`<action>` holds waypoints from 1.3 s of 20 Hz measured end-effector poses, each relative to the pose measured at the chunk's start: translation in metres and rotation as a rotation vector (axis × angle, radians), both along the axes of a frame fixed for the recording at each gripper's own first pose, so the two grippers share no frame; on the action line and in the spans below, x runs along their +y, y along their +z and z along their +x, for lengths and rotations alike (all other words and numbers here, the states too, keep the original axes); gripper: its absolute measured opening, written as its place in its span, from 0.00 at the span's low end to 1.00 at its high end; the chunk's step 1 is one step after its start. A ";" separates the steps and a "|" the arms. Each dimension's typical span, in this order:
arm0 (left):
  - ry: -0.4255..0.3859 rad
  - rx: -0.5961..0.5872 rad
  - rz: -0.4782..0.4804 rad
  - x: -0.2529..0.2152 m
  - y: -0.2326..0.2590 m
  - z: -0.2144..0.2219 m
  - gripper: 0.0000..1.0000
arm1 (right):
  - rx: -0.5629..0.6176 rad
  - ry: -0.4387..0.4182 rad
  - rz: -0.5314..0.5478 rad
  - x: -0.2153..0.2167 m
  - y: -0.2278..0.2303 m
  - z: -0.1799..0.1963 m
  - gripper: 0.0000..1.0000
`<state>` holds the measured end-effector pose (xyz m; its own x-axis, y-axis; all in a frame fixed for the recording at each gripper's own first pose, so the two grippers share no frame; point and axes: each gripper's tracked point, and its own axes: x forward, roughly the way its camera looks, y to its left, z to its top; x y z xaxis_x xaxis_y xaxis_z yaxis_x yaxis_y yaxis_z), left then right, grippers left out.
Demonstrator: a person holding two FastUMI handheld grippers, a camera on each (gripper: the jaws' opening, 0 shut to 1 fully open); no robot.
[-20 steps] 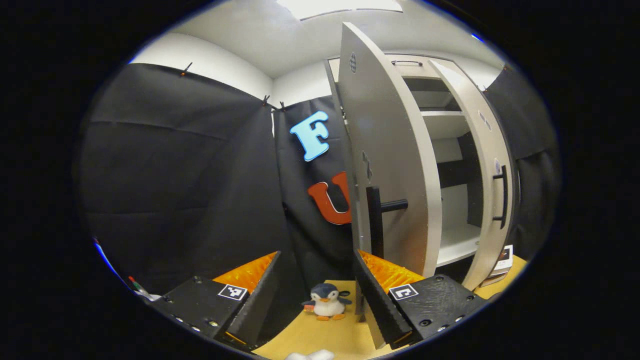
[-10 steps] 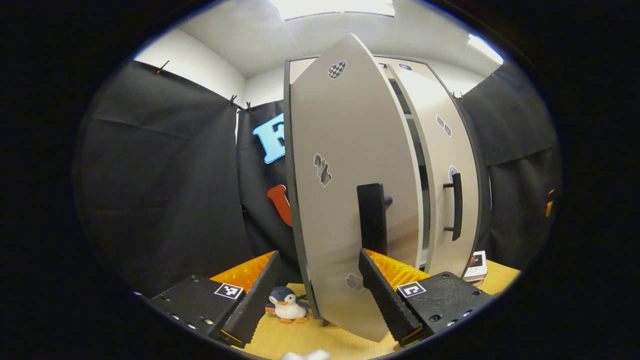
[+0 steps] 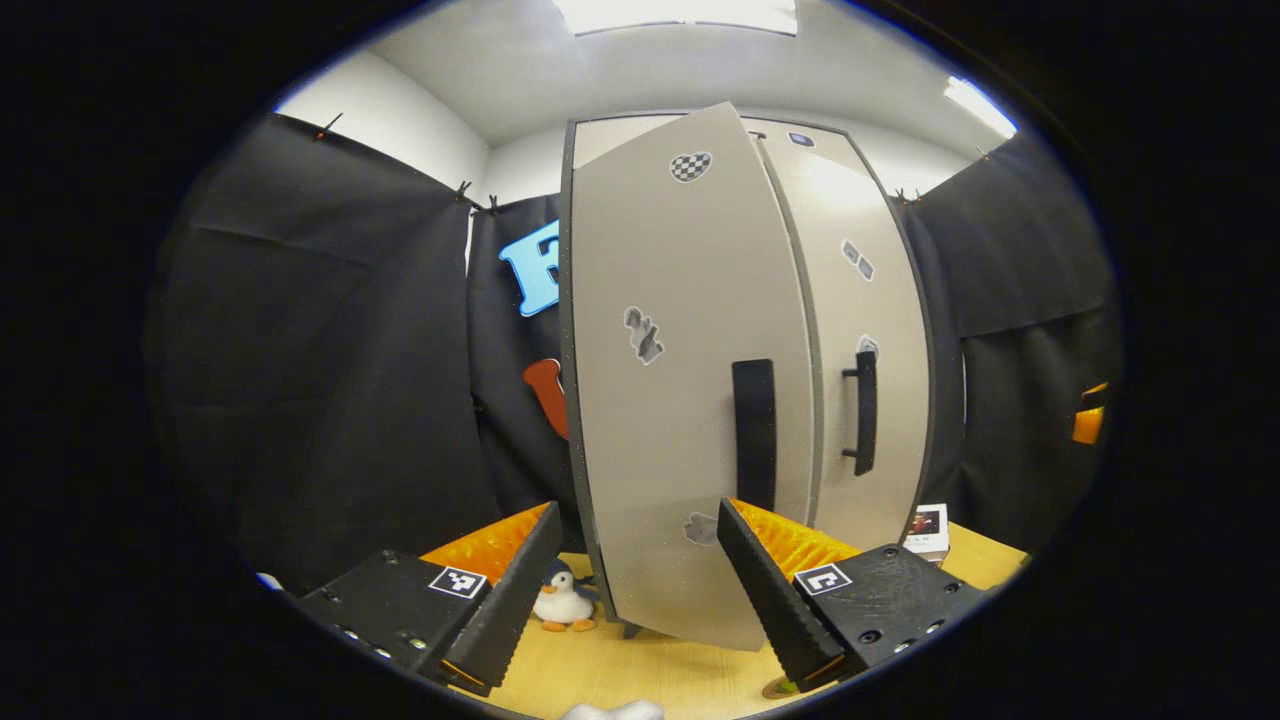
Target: Grasp the bottle in the cabinet with the left hand and place it on the coaster, then close the right door with the right hand and the left door with the left hand.
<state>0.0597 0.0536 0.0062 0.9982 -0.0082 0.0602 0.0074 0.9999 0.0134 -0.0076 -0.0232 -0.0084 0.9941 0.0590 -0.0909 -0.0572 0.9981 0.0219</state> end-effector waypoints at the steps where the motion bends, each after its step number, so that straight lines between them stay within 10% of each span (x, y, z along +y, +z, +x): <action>1: -0.014 0.003 -0.007 -0.006 -0.001 -0.006 0.96 | -0.005 -0.001 0.000 0.003 0.001 0.000 0.82; 26: 0.024 0.057 -0.003 -0.114 -0.006 -0.168 0.96 | -0.030 0.029 0.069 -0.050 -0.003 -0.104 0.82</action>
<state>-0.1080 -0.0608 0.0003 0.9999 0.0162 0.0037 -0.0162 0.9998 0.0106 -0.1112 -0.0734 -0.0112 0.9941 0.0928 -0.0561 -0.0876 0.9922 0.0889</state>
